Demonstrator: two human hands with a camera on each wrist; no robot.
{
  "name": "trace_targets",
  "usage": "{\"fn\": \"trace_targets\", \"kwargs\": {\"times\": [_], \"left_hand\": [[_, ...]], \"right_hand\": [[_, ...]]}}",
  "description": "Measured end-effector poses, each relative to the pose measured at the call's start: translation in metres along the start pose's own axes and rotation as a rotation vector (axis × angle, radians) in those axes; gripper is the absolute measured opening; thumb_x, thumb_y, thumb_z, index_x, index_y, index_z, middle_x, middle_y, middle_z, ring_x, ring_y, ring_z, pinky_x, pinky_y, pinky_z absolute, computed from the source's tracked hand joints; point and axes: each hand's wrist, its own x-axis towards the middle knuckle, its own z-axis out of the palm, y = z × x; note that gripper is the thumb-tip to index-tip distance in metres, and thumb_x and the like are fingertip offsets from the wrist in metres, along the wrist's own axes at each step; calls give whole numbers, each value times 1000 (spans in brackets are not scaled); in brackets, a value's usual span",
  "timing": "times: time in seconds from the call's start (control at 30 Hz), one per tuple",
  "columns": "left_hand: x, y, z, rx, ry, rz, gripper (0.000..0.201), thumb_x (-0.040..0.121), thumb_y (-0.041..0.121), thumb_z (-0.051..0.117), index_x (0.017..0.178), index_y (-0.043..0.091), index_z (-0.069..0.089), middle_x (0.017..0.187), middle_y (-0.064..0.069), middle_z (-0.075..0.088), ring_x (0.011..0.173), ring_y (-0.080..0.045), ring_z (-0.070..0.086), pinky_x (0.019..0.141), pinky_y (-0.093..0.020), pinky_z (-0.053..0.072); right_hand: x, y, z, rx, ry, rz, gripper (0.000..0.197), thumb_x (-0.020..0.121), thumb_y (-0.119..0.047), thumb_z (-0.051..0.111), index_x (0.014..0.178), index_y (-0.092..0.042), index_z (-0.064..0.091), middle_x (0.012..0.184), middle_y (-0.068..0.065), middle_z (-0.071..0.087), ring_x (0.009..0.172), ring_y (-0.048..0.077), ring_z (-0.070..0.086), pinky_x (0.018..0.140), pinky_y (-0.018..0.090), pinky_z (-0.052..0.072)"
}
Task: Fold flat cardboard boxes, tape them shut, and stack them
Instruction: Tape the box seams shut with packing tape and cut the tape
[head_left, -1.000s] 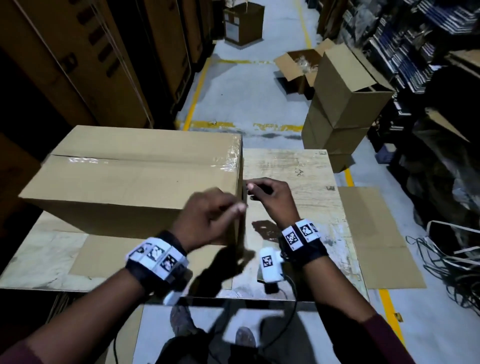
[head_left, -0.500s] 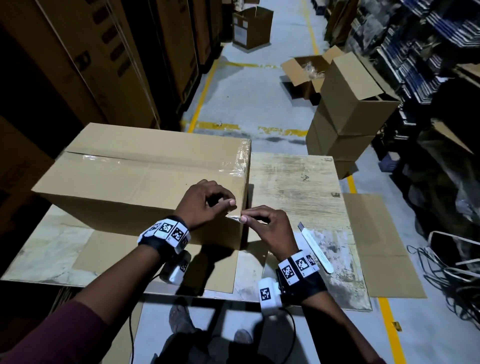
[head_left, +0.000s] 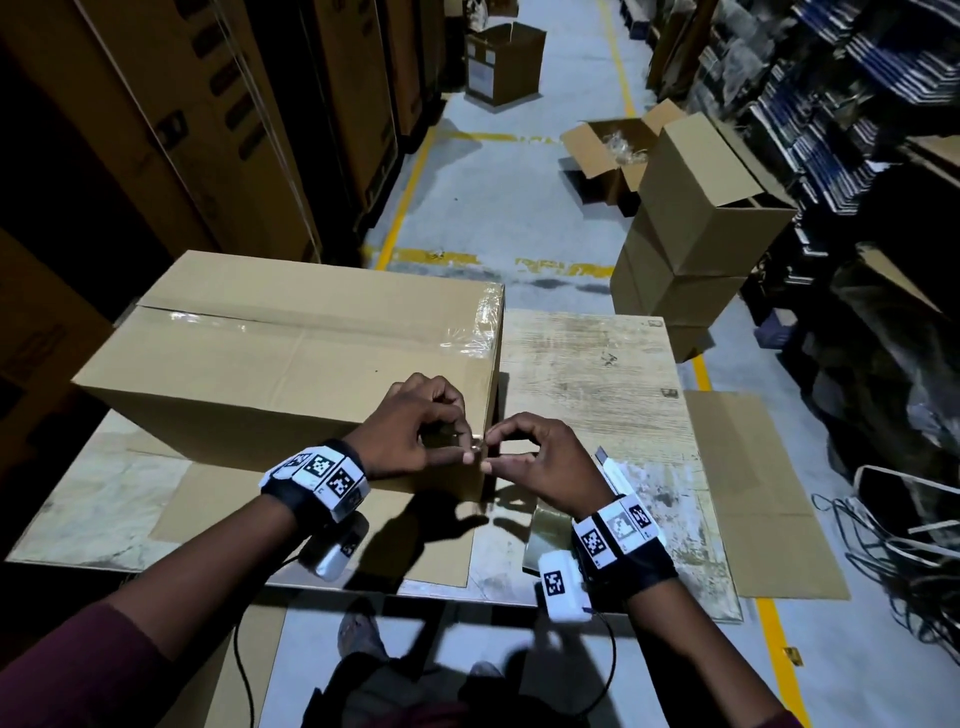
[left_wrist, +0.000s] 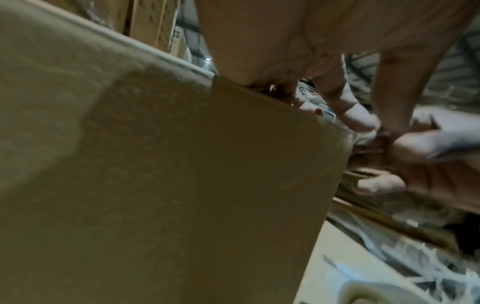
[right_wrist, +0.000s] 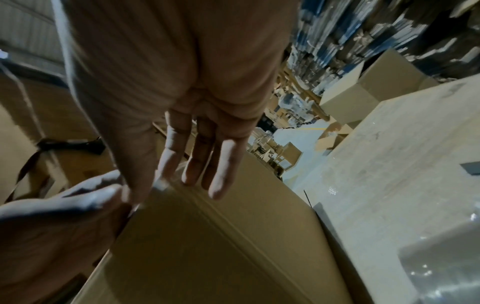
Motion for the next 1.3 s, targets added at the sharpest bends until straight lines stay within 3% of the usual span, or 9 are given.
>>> {"fn": "trace_targets", "kwargs": {"times": [0.17,0.3,0.4,0.57,0.73,0.83,0.97,1.07,1.3], "left_hand": [[-1,4,-1,-17,-4,-31,22,70,46,86,79,46,66,105,16,52,106,-10,42,96,-35,31],[-4,3,3,-82,57,17,17,71,52,78,79,40,69,106,16,54,106,-9,46,98,-43,39],[-7,3,5,-122,90,53,17,78,48,73,83,32,71,107,16,55,107,-8,48,96,-46,42],[-9,6,7,-135,63,86,13,79,39,79,83,34,67,111,16,57,113,-9,48,99,-46,39],[-6,7,0,-168,13,76,21,74,41,82,80,31,65,113,11,60,115,-10,49,102,-34,36],[-4,10,-3,-238,46,46,19,83,47,71,82,28,67,108,8,64,109,-11,55,96,-25,40],[-2,10,-2,-248,114,-45,3,91,24,71,90,25,68,98,11,68,101,-10,59,90,-32,46],[4,14,-3,-212,117,-48,8,87,22,77,94,23,72,95,8,66,94,-6,59,83,-23,44],[13,12,-7,-306,45,-91,20,79,23,85,96,21,75,93,0,65,84,-18,65,75,-28,51]], "right_hand": [[1,6,15,-423,163,-251,31,71,-27,90,90,-20,66,94,-7,64,90,9,61,73,32,57],[6,13,23,-591,246,-374,15,82,-24,77,86,-16,65,87,-2,62,87,19,53,69,42,50],[4,13,22,-688,204,-434,14,81,-16,78,84,-15,65,83,-1,61,86,22,51,65,39,47],[-3,6,16,-865,146,-508,19,78,-23,81,84,-16,64,82,-1,59,90,20,49,51,26,38],[-9,8,13,-937,38,-566,14,81,-24,72,81,-16,62,78,0,57,87,23,51,43,28,38],[-21,22,16,-815,-54,-500,11,82,-27,66,80,-19,60,78,-3,58,84,20,51,50,33,45],[-18,19,-3,-313,280,-251,5,88,-16,73,86,-21,73,85,-9,69,84,11,64,59,41,57],[0,10,-2,-147,301,-115,6,88,-18,79,93,-20,80,88,-10,76,87,10,73,67,45,62],[1,11,16,-58,222,-117,6,79,-10,85,84,-10,81,87,-6,78,88,11,73,86,29,56]]}}
